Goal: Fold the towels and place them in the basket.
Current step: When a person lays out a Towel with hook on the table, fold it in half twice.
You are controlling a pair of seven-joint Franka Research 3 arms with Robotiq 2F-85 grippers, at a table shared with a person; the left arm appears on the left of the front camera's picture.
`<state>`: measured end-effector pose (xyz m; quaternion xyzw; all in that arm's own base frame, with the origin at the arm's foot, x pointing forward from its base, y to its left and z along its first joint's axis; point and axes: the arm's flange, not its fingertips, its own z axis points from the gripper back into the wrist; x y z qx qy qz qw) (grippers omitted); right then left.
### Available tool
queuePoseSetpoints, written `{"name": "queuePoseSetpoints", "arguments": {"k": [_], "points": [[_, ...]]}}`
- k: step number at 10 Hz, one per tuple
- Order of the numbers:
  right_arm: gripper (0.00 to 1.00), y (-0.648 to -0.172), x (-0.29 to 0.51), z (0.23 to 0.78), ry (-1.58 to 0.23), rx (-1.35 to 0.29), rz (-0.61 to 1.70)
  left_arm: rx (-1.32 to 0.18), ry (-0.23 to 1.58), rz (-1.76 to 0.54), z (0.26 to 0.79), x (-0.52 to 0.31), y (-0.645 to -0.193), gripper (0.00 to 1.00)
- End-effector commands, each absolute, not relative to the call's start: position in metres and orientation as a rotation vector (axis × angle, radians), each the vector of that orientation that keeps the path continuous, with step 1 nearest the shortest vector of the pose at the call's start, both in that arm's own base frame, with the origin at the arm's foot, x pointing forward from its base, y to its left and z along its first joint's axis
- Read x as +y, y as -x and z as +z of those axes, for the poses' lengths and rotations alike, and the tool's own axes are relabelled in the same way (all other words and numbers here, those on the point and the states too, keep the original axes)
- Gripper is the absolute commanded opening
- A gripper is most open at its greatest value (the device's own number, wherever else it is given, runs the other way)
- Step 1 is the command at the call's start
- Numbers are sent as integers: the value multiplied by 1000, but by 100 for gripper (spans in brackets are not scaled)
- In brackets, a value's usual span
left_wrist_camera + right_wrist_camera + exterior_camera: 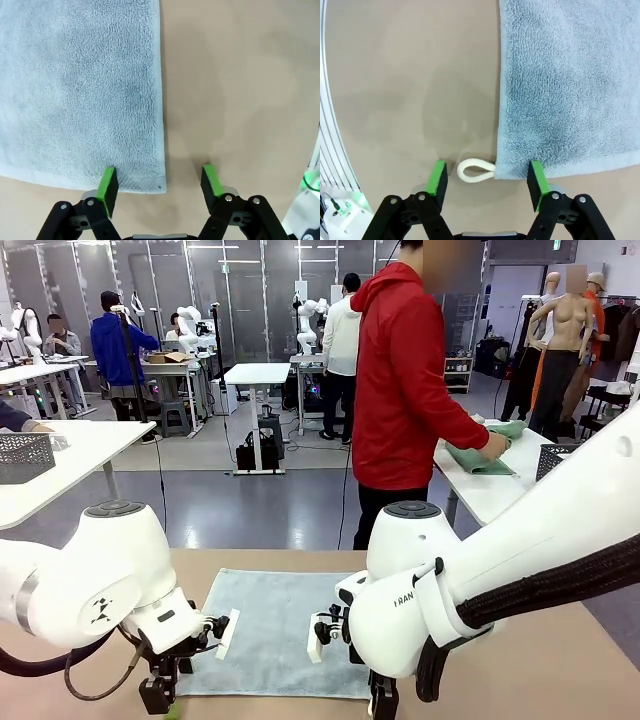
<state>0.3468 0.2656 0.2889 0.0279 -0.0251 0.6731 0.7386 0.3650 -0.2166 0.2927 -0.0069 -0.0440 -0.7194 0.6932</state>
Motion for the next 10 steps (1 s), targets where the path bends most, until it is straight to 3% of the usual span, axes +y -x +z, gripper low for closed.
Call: {"name": "queuePoseSetpoints", "arguments": {"k": [1,2,3,4,8,9,10], "points": [[80,-353,266,287,-48,-68,1503,-132,14,-1624,290,-210,-356,84],[66,-353,265,286,-51,-67,1497,-127,0,-1635,290,-211,-357,62],[60,-354,265,286,-44,-78,1499,-128,-1,-1636,292,-212,-357,64],[60,-354,265,286,-46,-76,1497,-127,3,-1632,294,-213,-358,57],[60,-358,267,290,-59,-59,1501,-99,16,-1625,299,-221,-364,57],[40,-359,267,289,-56,-60,1499,-88,10,-1620,298,-221,-366,37],[40,-358,267,289,-55,-62,1502,-86,16,-1615,298,-222,-366,44]]}}
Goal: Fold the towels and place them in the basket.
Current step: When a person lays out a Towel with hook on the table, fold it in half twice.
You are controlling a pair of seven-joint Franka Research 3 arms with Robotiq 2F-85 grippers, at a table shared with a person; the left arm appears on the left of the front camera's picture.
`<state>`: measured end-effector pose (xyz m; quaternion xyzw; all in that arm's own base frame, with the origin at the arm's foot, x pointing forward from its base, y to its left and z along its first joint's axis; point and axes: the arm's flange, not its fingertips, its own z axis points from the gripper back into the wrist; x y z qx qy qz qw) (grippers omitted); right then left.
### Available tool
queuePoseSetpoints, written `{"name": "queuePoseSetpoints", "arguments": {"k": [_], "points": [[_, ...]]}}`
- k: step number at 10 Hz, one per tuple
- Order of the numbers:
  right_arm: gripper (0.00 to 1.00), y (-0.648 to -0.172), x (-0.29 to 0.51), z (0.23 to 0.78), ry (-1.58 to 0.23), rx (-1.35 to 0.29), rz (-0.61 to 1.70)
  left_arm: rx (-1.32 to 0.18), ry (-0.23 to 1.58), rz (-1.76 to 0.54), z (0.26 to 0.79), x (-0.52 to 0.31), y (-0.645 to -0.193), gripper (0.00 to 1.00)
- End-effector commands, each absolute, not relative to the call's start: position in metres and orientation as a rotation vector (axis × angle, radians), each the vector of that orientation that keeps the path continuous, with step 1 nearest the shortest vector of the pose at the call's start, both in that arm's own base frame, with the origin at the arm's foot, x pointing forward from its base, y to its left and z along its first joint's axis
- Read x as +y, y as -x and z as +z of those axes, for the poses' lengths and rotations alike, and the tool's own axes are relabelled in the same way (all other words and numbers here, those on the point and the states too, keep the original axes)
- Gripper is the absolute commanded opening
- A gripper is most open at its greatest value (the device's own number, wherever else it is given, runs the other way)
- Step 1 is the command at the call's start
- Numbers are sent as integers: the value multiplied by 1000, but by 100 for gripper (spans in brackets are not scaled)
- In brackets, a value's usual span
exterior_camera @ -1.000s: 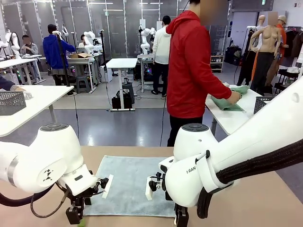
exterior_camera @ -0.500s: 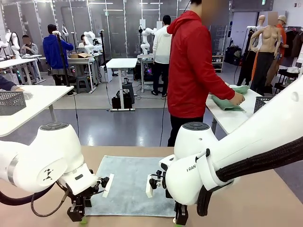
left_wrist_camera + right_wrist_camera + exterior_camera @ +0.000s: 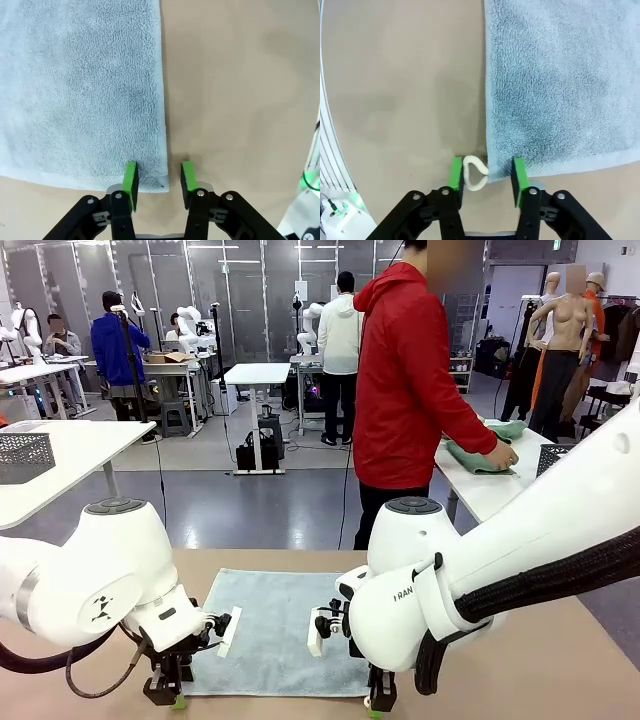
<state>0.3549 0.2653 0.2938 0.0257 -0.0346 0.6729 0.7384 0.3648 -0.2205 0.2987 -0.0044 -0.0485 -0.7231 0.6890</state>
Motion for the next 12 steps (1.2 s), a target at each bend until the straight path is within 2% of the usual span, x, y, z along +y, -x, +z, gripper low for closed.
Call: {"name": "queuePoseSetpoints", "arguments": {"k": [1,4,5,6,8,9,10,11,12], "points": [[40,-358,268,290,-55,-60,1498,-86,15,-1614,298,-223,-367,44],[40,-359,269,292,-60,-54,1499,-74,19,-1615,301,-228,-370,44],[40,-360,270,292,-70,-50,1495,-67,10,-1622,301,-229,-372,40],[21,-359,270,291,-68,-52,1498,-62,10,-1613,301,-229,-372,24],[21,-359,270,291,-65,-51,1498,-69,12,-1609,302,-231,-374,27],[21,-360,270,292,-71,-44,1482,-51,-2,-1607,303,-232,-375,7],[8,-359,269,292,-85,-46,1485,-46,-2,-1607,303,-232,-375,11],[1,-359,269,293,-88,-44,1483,-45,-1,-1608,304,-232,-376,0],[0,-359,269,293,-86,-43,1480,-42,-2,-1609,304,-232,-376,0]]}}
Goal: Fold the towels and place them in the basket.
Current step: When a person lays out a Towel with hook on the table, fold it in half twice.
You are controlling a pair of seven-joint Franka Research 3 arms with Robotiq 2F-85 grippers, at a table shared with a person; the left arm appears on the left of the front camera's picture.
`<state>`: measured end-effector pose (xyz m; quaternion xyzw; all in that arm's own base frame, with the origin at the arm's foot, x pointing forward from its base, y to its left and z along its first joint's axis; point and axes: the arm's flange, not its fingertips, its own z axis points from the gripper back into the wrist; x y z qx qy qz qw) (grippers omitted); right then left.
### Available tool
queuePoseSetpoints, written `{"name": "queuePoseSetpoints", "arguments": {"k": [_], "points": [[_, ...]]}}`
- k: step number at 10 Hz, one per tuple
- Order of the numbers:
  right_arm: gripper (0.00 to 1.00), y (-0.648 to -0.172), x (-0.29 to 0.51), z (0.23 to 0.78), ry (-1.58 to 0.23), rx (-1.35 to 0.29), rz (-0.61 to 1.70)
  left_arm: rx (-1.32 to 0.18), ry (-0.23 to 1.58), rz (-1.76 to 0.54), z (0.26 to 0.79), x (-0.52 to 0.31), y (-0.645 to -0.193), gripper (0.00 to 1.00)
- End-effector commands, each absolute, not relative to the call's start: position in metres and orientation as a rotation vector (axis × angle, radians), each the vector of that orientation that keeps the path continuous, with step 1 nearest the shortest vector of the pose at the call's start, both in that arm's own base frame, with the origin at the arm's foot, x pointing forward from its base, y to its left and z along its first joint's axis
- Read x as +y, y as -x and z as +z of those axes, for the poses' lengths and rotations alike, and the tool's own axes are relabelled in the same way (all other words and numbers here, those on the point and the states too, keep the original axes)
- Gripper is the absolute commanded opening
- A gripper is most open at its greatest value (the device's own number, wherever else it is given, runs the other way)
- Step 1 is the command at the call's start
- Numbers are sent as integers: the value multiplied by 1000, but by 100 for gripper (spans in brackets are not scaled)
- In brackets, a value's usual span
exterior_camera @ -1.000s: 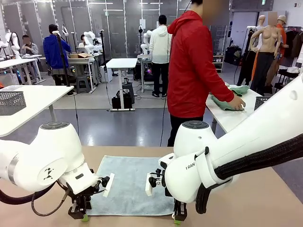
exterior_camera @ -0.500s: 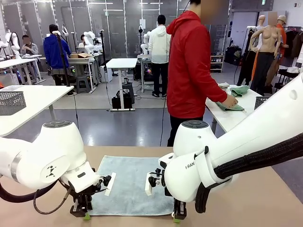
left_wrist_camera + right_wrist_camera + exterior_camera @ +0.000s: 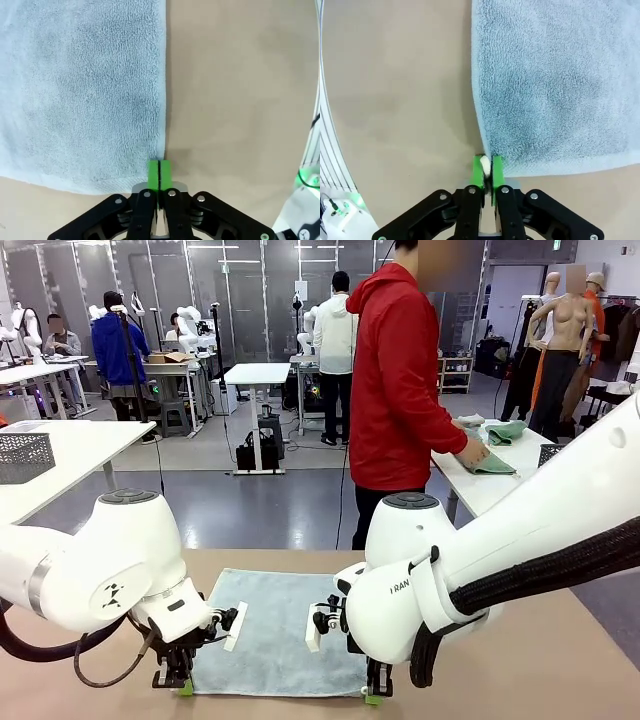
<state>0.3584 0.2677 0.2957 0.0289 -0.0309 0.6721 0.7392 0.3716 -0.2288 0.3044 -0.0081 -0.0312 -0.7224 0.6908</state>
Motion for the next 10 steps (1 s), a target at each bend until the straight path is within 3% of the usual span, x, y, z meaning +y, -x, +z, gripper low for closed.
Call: {"name": "queuePoseSetpoints", "arguments": {"k": [1,6,10], "points": [[0,-359,269,292,-86,-43,1479,-36,-2,-1609,303,-231,-376,0],[0,-357,267,295,-68,-60,1486,-60,9,-1626,315,-234,-370,0],[0,-357,277,318,-29,-101,1507,-145,-100,-1669,352,-243,-370,0]]}}
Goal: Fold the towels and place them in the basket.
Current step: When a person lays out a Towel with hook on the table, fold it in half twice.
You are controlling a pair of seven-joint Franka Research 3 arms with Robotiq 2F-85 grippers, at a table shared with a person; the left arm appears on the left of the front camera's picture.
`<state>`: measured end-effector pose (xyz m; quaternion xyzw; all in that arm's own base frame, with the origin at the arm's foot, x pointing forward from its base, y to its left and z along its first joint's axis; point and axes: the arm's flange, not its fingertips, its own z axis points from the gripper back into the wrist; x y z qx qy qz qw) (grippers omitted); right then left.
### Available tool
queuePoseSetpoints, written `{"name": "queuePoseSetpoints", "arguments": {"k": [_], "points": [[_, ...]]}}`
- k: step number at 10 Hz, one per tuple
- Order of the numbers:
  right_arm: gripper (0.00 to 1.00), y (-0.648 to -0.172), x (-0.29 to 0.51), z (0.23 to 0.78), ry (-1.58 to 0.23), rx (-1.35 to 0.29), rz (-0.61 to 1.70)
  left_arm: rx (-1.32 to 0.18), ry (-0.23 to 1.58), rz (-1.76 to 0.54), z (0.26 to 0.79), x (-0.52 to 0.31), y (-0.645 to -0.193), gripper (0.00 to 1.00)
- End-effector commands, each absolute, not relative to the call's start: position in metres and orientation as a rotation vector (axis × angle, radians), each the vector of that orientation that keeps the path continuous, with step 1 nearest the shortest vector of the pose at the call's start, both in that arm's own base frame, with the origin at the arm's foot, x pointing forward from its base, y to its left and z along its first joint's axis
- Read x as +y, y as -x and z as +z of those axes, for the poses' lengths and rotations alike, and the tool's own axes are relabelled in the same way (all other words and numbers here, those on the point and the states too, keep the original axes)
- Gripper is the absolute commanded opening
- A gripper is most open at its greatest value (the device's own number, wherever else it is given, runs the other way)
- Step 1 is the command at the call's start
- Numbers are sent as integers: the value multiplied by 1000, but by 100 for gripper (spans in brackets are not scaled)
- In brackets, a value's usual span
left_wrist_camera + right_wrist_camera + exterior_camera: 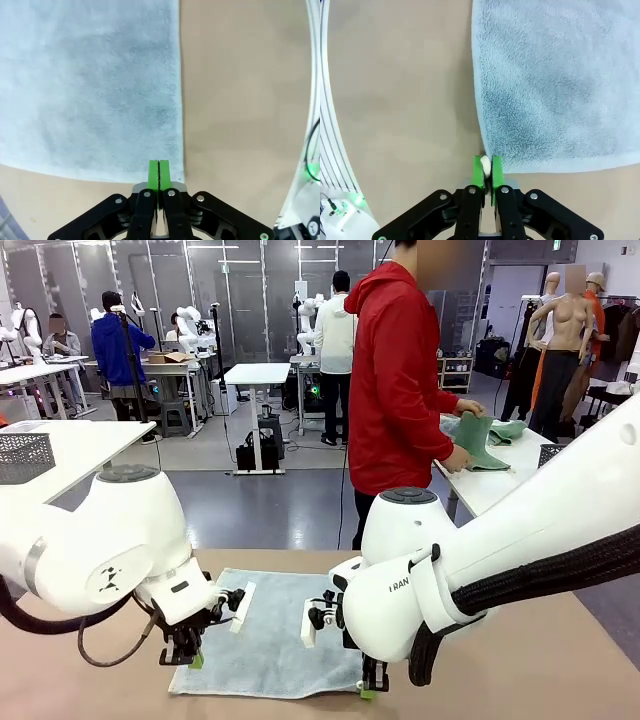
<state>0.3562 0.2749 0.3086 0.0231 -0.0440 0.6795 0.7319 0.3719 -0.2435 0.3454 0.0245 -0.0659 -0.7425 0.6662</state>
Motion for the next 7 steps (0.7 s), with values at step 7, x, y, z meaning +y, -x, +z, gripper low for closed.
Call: {"name": "queuePoseSetpoints", "arguments": {"k": [7], "points": [[0,-359,281,324,-35,-119,1514,-84,-34,-1592,352,-220,-368,0]]}}
